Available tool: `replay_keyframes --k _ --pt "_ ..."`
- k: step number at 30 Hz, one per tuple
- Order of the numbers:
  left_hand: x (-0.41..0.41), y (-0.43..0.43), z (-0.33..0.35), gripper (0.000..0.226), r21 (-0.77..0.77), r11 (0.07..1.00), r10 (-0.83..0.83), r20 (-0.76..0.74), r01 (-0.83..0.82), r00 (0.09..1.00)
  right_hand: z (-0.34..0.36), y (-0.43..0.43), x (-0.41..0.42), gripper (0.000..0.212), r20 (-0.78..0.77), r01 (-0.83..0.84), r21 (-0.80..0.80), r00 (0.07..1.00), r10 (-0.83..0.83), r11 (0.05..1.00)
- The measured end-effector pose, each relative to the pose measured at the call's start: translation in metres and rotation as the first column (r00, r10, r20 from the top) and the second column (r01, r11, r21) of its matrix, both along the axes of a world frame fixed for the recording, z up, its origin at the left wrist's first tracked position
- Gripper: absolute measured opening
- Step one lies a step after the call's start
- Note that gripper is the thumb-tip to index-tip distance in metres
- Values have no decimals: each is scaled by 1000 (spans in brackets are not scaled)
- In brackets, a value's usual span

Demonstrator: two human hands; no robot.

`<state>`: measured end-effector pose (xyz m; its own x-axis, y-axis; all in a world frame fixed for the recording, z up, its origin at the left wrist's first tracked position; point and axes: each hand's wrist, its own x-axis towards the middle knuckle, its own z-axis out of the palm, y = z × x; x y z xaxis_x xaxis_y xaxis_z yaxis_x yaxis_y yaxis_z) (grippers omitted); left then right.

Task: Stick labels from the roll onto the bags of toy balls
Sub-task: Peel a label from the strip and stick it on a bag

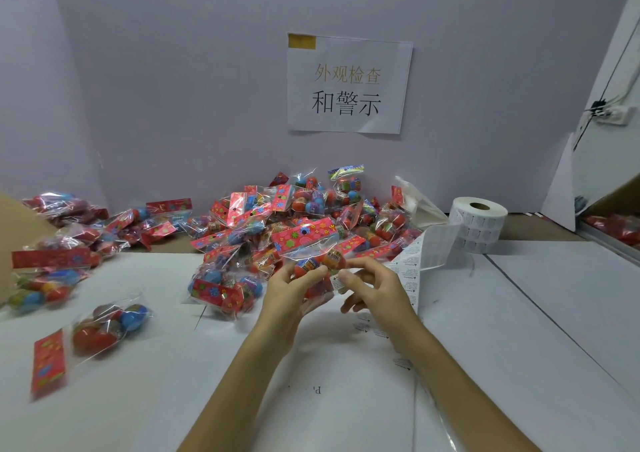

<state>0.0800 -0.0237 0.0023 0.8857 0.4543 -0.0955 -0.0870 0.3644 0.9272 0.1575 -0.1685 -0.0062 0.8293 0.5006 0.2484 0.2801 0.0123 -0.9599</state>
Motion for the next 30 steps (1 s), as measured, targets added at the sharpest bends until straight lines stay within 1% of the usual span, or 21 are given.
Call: replay_keyframes --k 3,5,7,8,9,11,14,16,19,22,24,30 --pt "-1 -1 1 36 -3 1000 -8 44 8 999 0 0 1 11 -12 -14 16 1000 14 1000" --pt "-2 -2 1 56 5 1000 -19 77 18 997 -1 0 2 10 -14 -11 26 1000 12 1000" --pt "-2 -4 0 82 61 998 -22 67 18 998 -2 0 2 9 -20 -5 35 1000 5 999" --pt "-2 -5 0 89 107 994 -16 53 10 998 -2 0 3 9 -25 -2 39 1000 3 999" --pt "-2 -6 -1 90 143 990 -2 45 -4 999 -3 0 3 9 -33 -1 42 999 2 999" --pt "-1 -6 -2 85 167 985 24 45 -31 999 -3 0 4 8 -48 6 48 999 -3 999" --pt "-2 -6 -2 74 177 983 32 50 -40 998 -3 -1 5 11 -46 15 37 999 -13 999" --pt "-3 -7 -1 71 187 982 31 47 -39 998 -3 -1 5 12 -48 3 32 999 -2 999" --pt "-4 -6 1 74 175 984 -4 54 -6 999 -4 -2 5 11 -32 -9 26 999 10 1000" --pt "-3 -5 0 61 159 987 -24 38 18 999 -5 -1 6 10 -38 3 39 999 -1 999" --pt "-2 -5 -1 57 155 987 -38 16 35 999 -6 -1 7 8 -53 22 52 998 -19 998" --pt "-1 -4 -2 61 182 982 -58 -6 58 998 -8 -1 9 7 -42 34 44 999 -32 998"
